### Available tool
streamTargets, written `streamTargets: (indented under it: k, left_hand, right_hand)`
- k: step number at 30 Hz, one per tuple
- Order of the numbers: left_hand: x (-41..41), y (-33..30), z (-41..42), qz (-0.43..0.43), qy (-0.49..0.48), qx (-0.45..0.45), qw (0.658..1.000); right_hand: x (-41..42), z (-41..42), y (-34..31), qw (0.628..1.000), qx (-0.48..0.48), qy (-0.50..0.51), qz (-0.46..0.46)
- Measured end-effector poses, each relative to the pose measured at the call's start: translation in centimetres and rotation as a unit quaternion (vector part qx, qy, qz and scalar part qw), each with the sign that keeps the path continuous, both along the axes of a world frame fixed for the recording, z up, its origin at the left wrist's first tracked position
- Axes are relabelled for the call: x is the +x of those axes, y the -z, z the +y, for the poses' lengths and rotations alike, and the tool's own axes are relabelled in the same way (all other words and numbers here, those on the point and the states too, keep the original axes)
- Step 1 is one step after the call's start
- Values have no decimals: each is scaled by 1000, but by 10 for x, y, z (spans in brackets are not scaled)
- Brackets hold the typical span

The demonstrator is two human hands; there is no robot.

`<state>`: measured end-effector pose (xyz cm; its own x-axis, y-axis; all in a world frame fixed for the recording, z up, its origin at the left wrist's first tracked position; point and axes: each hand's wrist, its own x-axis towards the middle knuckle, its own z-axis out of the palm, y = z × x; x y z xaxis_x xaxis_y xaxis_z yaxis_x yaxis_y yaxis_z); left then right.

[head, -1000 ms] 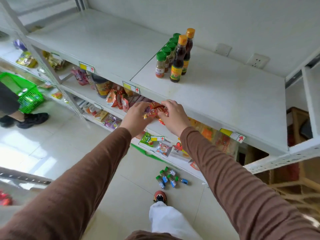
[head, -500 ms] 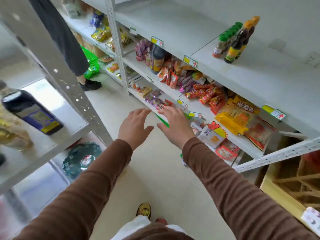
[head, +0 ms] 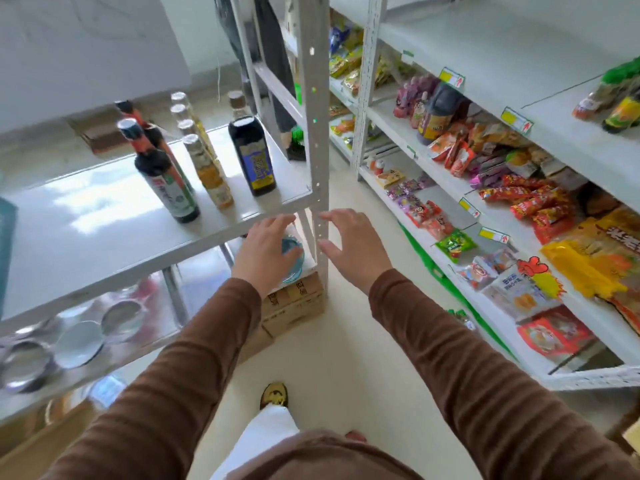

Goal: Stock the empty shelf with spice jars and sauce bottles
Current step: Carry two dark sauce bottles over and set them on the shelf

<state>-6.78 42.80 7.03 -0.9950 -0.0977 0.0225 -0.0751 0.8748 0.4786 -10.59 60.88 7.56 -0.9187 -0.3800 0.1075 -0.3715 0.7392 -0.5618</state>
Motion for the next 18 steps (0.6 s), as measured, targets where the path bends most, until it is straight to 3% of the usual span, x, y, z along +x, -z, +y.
streamTargets:
  k: [11,18]
  left_hand:
    - [19,15,-193,8,-51,33,998]
    - [-11,30,-312,8,-65,75,995]
  right_hand:
    - [-3,-202,11,995,-84,-28,-50]
    - [-36,-324,38,972,-186,59,-134]
